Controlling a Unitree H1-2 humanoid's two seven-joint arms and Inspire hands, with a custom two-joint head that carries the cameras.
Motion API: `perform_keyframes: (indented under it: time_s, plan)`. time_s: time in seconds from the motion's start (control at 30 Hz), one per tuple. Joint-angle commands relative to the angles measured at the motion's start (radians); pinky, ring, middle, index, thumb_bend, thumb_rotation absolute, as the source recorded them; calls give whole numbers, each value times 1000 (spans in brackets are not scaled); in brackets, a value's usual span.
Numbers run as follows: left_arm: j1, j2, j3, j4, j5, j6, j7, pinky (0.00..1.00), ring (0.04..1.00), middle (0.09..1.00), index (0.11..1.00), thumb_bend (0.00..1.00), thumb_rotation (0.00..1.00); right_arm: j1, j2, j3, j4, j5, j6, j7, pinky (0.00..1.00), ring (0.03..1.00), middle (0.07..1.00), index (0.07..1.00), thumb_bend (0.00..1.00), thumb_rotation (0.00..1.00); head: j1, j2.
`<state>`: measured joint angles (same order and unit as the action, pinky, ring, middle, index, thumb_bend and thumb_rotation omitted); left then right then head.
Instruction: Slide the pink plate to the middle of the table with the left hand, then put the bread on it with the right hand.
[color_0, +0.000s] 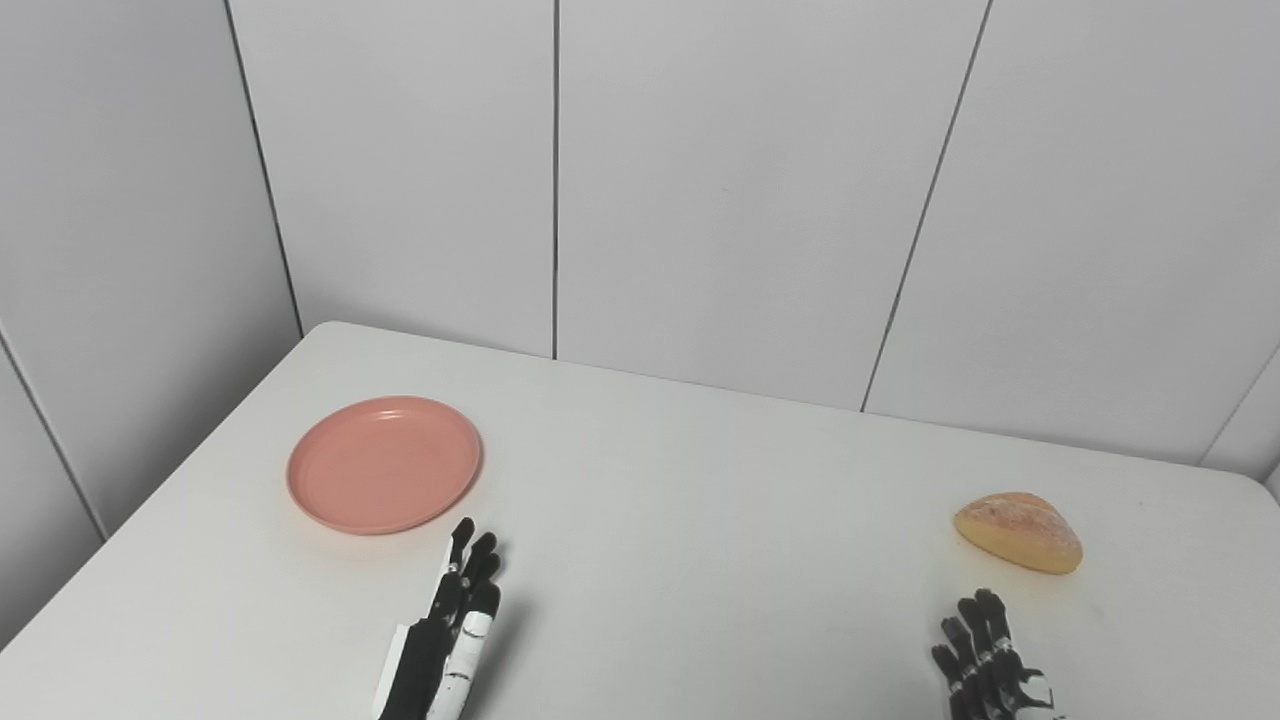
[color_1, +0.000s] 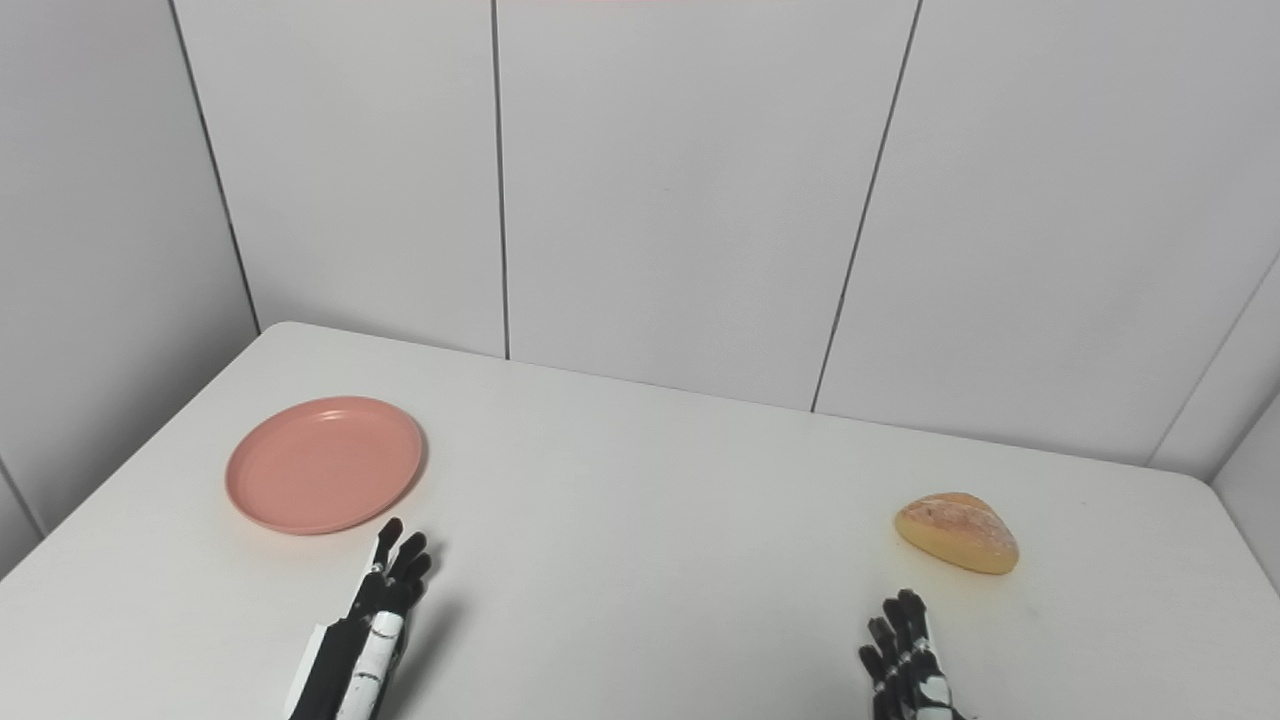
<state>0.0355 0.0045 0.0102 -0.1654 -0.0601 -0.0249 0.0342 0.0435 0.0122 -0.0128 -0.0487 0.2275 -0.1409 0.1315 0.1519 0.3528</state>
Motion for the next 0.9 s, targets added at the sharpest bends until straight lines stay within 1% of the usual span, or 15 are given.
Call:
perform_keyframes:
  time_s: [0.0, 0.1, 0.17, 0.27, 0.3, 0.33, 0.37, 0.47, 0.57, 0.63, 0.67, 0.77, 0.87]
  plan:
    - [-101, 14, -8, -105, 2, 50, -19, 995, 964, 977, 999, 897, 885, 20, -8, -10, 40, -2, 0, -3, 1000, 1000, 1000, 1000, 830, 1000, -1, 3]
    - [-154, 44, 10, -172, -6, 133, -28, 1000, 981, 988, 1000, 904, 874, 23, -6, -8, 33, -4, 1, -4, 1000, 1000, 1000, 1000, 836, 1000, -6, 8]
    - [-189, 65, 29, -199, -37, 190, -36, 1000, 982, 992, 1000, 903, 874, 24, -6, -6, 30, -5, 4, -6, 1000, 996, 1000, 1000, 841, 1000, -7, 9]
    - [-232, 99, 56, -218, -73, 261, -49, 1000, 998, 1000, 1000, 920, 914, 25, -8, -4, 26, 2, 4, -3, 1000, 1000, 1000, 1000, 837, 1000, -6, 17]
    - [-251, 117, 68, -220, -77, 287, -52, 1000, 999, 1000, 1000, 925, 921, 25, -9, -4, 24, 2, 6, -3, 1000, 1000, 1000, 1000, 836, 1000, -3, 19]
    - [-263, 130, 76, -222, -79, 305, -53, 1000, 1000, 1000, 1000, 956, 932, 26, -10, -3, 22, 2, 7, -4, 1000, 997, 1000, 998, 839, 1000, -3, 20]
    - [-282, 150, 87, -222, -82, 320, -58, 1000, 1000, 1000, 1000, 966, 936, 26, -11, -3, 20, -1, 9, -6, 1000, 996, 1000, 997, 840, 1000, -1, 22]
    - [-327, 196, 114, -224, -100, 354, -72, 1000, 1000, 1000, 1000, 966, 968, 26, -14, -1, 19, -6, 10, -9, 1000, 998, 1000, 1000, 835, 1000, 0, 24]
    - [-379, 251, 139, -226, -137, 403, -95, 1000, 1000, 1000, 1000, 966, 994, 25, -14, -2, 19, -4, 13, -12, 1000, 997, 1000, 1000, 836, 1000, 4, 31]
    - [-412, 286, 162, -218, -157, 431, -102, 1000, 1000, 1000, 999, 976, 982, 25, -15, -3, 18, -3, 17, -13, 1000, 991, 1000, 998, 840, 1000, 9, 35]
    - [-423, 299, 171, -213, -163, 439, -102, 992, 1000, 1000, 987, 984, 960, 25, -15, -3, 16, -2, 18, -13, 1000, 994, 1000, 999, 838, 1000, 9, 35]
    - [-452, 331, 199, -184, -169, 445, -99, 964, 1000, 1000, 991, 991, 923, 26, -15, -3, 11, -4, 23, -17, 1000, 992, 1000, 999, 832, 1000, 9, 38]
    - [-479, 368, 232, -137, -184, 433, -113, 989, 1000, 1000, 997, 976, 914, 28, -15, -3, 6, -4, 26, -19, 1000, 990, 1000, 998, 829, 1000, 5, 45]
